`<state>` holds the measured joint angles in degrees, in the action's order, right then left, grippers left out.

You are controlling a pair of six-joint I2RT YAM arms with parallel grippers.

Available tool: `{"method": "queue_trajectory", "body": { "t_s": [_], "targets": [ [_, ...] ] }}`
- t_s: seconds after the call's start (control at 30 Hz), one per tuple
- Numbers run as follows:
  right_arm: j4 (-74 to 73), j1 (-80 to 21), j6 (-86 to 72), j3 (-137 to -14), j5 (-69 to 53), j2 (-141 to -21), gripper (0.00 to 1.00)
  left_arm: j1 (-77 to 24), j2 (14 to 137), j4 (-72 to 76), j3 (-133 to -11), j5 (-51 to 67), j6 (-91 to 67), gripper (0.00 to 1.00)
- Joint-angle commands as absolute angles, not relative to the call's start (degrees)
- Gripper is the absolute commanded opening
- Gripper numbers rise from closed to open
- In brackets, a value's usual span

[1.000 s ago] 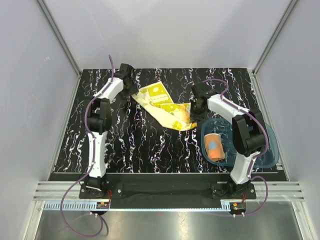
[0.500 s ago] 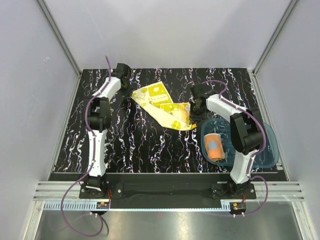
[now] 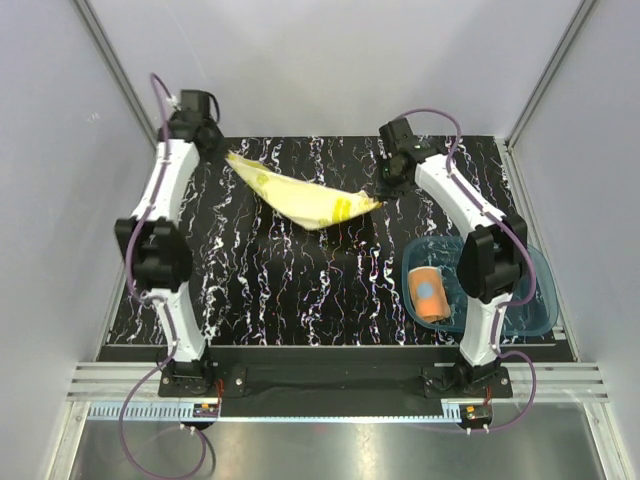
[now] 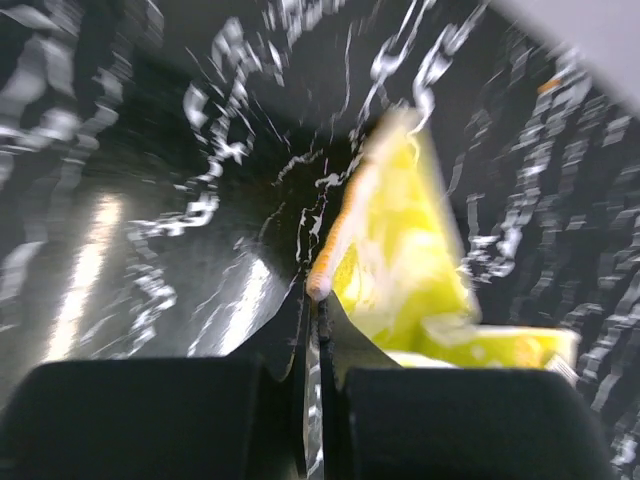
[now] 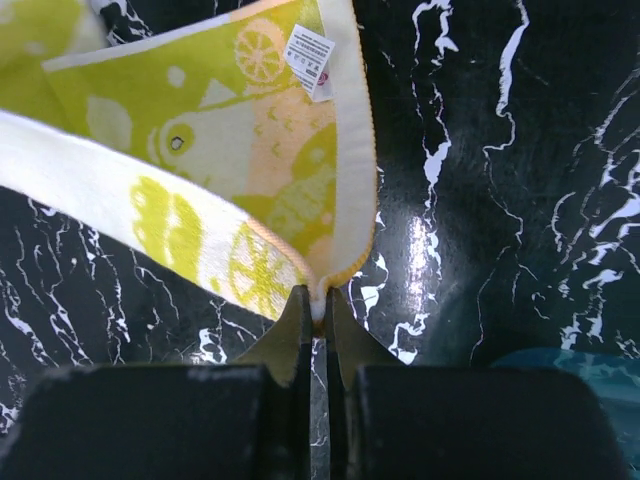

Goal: Roll the towels
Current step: Flatten the towel

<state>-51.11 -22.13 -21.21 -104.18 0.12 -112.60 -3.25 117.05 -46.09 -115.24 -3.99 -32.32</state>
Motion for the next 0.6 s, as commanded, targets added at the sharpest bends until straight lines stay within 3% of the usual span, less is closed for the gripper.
{"method": "queue_trajectory", "body": {
  "t_s": [0.0, 0.4, 0.57],
  "targets": [
    [-57.0, -22.7, -20.5, -106.4, 2.5, -106.5, 0.0, -2.2, 102.9, -49.1, -112.2, -7.7, -28.7, 0.0],
    [-56.7, -23.9, -26.1, -83.5, -2.5, -76.0, 0.0, -2.1, 58.1, -67.2, -89.7, -13.0, -24.7, 0.0],
    [-60.0, -26.3, -29.4, -77.2, -4.8, -66.5, 0.0, -2.1, 45.3, -75.8, -82.3, -7.3, -23.9, 0.0]
  ]
}}
